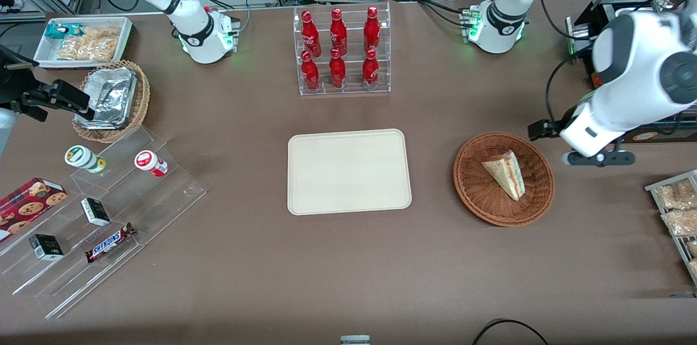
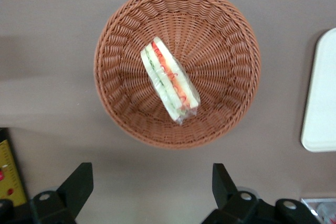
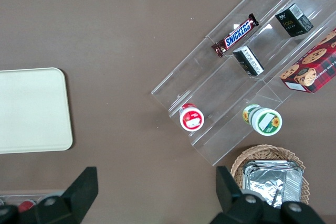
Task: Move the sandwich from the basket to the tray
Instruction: 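Move the left gripper over the wrapped sandwich in the wicker basket, then lower the left gripper and close it on the sandwich, lifting it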
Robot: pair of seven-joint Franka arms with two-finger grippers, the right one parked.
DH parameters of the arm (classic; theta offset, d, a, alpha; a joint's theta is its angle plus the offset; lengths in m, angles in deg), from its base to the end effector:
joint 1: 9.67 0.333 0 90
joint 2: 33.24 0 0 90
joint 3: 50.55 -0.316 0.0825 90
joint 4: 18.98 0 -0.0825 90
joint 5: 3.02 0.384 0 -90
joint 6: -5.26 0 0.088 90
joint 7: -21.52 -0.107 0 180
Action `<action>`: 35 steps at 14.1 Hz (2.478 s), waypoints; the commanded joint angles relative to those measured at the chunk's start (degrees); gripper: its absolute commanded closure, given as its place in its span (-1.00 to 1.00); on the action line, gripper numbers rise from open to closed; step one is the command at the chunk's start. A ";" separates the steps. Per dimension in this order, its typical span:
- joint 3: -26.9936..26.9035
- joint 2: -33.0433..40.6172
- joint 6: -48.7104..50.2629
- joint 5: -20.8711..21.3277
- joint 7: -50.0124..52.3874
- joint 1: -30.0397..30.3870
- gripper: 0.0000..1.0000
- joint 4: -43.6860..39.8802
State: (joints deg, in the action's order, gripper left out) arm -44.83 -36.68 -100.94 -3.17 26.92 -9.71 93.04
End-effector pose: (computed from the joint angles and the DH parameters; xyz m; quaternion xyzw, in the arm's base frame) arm 0.5503 -0.0550 0.4333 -0.9967 0.0028 0.0806 0.0036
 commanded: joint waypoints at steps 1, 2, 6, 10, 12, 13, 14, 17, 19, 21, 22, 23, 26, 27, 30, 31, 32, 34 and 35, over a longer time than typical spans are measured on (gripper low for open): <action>0.08 0.80 -9.25 -0.55 1.72 -0.31 -1.00 7.48; 0.08 0.71 -13.55 -0.55 1.89 -0.31 -1.00 10.47; 0.08 -0.43 -21.93 -0.55 16.34 -1.98 -1.00 15.24; 0.17 -3.15 -27.12 -0.46 35.95 -3.91 -1.00 16.12; 0.17 -3.94 -27.84 -0.46 37.40 -3.92 -1.00 16.21; 0.08 -4.21 -27.84 -0.46 37.32 -3.74 -1.00 16.30; 0.08 -4.91 -27.75 -0.29 37.06 -3.65 -1.00 16.21; -0.01 -7.10 -27.92 0.15 36.18 -3.39 -1.00 16.13; -0.01 -8.77 -29.93 0.15 36.17 -3.39 -1.00 16.04; -0.09 -10.35 -31.70 0.15 36.17 -3.30 -1.00 15.95; -0.09 -10.71 -32.40 0.15 36.17 -3.22 -1.00 15.95; -0.09 -10.97 -32.58 0.15 36.17 -3.21 -0.79 15.95; -0.09 -10.63 -31.97 0.15 36.09 -3.21 0.82 16.04; -0.09 -10.45 -31.88 0.15 36.00 -3.30 0.92 15.95; -0.09 -8.61 -28.30 0.33 30.76 -3.48 0.97 15.08; -0.01 -7.82 -24.88 0.33 28.46 -3.48 0.97 13.33; 0.08 -7.47 -20.41 0.33 26.70 -3.83 0.97 10.88; 1.39 -7.55 -14.76 0.24 25.54 -5.22 0.97 7.09; 1.75 -7.64 -13.70 0.24 25.28 -6.19 0.97 6.03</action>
State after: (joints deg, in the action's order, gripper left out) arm -44.08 -44.82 -118.25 -3.17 53.04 -13.91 101.76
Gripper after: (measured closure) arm 0.811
